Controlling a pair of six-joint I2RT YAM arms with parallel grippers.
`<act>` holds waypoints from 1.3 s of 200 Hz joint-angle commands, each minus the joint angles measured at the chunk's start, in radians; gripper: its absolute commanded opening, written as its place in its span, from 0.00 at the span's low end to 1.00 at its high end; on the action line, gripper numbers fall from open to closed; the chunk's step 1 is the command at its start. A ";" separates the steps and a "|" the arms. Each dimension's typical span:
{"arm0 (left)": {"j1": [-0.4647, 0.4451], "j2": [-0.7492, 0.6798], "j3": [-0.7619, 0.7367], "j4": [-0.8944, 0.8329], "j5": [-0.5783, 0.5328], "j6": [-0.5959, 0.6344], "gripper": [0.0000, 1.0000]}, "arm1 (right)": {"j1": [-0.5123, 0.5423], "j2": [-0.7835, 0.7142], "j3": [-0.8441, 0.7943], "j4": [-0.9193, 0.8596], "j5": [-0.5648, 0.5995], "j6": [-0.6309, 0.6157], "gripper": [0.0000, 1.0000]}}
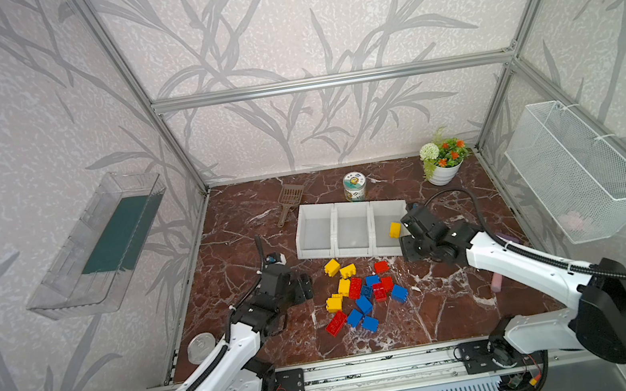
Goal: Sort the legos into containers by color
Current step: 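Grasp a red brick with the left gripper while the right gripper withdraws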
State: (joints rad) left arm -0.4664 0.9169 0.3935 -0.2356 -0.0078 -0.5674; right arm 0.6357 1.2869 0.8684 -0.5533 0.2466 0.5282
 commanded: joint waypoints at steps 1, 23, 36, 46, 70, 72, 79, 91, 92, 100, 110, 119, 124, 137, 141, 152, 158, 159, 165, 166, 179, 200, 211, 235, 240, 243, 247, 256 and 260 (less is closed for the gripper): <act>-0.057 0.036 0.042 -0.033 -0.017 0.019 0.89 | -0.002 -0.055 -0.052 0.008 0.019 0.062 0.65; -0.134 0.065 0.059 -0.041 -0.027 0.031 0.87 | -0.001 -0.070 -0.059 -0.004 0.008 0.069 0.65; -0.180 0.079 0.076 -0.052 -0.036 0.039 0.86 | -0.001 -0.070 -0.053 -0.017 0.004 0.069 0.64; -0.215 0.088 0.091 -0.060 -0.038 0.043 0.85 | -0.002 -0.071 -0.052 -0.019 0.002 0.069 0.64; -0.296 0.112 0.123 -0.075 -0.038 0.052 0.84 | -0.001 -0.073 -0.057 -0.018 -0.003 0.070 0.64; -0.302 0.115 0.124 -0.076 -0.037 0.052 0.84 | -0.001 -0.074 -0.058 -0.018 -0.004 0.071 0.64; -0.324 0.123 0.131 -0.081 -0.035 0.051 0.83 | -0.001 -0.074 -0.060 -0.014 -0.007 0.073 0.64; -0.359 0.136 0.139 -0.092 -0.034 0.049 0.81 | -0.002 -0.075 -0.063 -0.013 -0.012 0.075 0.64; -0.363 0.138 0.140 -0.093 -0.035 0.049 0.81 | -0.002 -0.075 -0.064 -0.013 -0.013 0.075 0.64; -0.388 0.145 0.145 -0.106 -0.042 0.043 0.80 | -0.002 -0.076 -0.066 -0.012 -0.016 0.076 0.64; -0.420 0.153 0.151 -0.127 -0.059 0.033 0.78 | -0.001 -0.079 -0.067 -0.013 -0.018 0.078 0.64; -0.449 0.156 0.152 -0.142 -0.075 0.022 0.77 | -0.002 -0.083 -0.072 -0.012 -0.020 0.078 0.64; -0.461 0.157 0.150 -0.146 -0.079 0.018 0.76 | -0.001 -0.086 -0.076 -0.009 -0.020 0.079 0.64; -0.494 0.157 0.147 -0.162 -0.088 0.002 0.73 | -0.002 -0.093 -0.086 -0.004 -0.021 0.084 0.64; -0.504 0.157 0.145 -0.168 -0.091 -0.003 0.72 | -0.002 -0.095 -0.089 -0.002 -0.021 0.085 0.64; -0.529 0.154 0.142 -0.188 -0.099 -0.020 0.71 | -0.002 -0.098 -0.096 0.003 -0.024 0.087 0.64; -0.542 0.152 0.140 -0.197 -0.105 -0.027 0.70 | -0.001 -0.099 -0.098 0.004 -0.024 0.088 0.64; -0.544 0.151 0.139 -0.199 -0.106 -0.029 0.70 | -0.002 -0.099 -0.098 0.005 -0.025 0.088 0.64; -0.557 0.149 0.135 -0.206 -0.112 -0.037 0.70 | -0.002 -0.100 -0.102 0.006 -0.026 0.088 0.64; -0.559 0.148 0.135 -0.208 -0.113 -0.038 0.70 | -0.001 -0.100 -0.103 0.006 -0.026 0.088 0.64; -0.576 0.143 0.123 -0.218 -0.118 -0.059 0.70 | -0.001 -0.098 -0.108 0.011 -0.026 0.090 0.64; -0.590 0.140 0.104 -0.221 -0.120 -0.077 0.69 | -0.002 -0.095 -0.117 0.022 -0.030 0.094 0.64; -0.592 0.144 0.099 -0.216 -0.120 -0.080 0.69 | -0.002 -0.094 -0.120 0.025 -0.033 0.097 0.63; -0.592 0.167 0.094 -0.199 -0.109 -0.075 0.67 | -0.001 -0.089 -0.121 0.029 -0.035 0.097 0.63; -0.594 0.175 0.092 -0.197 -0.107 -0.075 0.67 | -0.002 -0.089 -0.121 0.030 -0.033 0.098 0.64; -0.595 0.180 0.091 -0.195 -0.106 -0.075 0.67 | -0.001 -0.089 -0.121 0.030 -0.033 0.098 0.64; -0.596 0.184 0.091 -0.193 -0.104 -0.075 0.67 | -0.001 -0.089 -0.121 0.029 -0.033 0.098 0.63; -0.598 0.199 0.088 -0.187 -0.102 -0.076 0.66 | -0.001 -0.089 -0.122 0.029 -0.034 0.099 0.63; -0.600 0.203 0.090 -0.185 -0.099 -0.075 0.66 | -0.002 -0.089 -0.122 0.029 -0.033 0.098 0.63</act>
State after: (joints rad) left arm -1.0573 1.0904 0.4995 -0.4145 -0.0956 -0.6224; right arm 0.6357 1.2072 0.7551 -0.5350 0.2150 0.6170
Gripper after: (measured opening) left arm 0.667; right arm 0.635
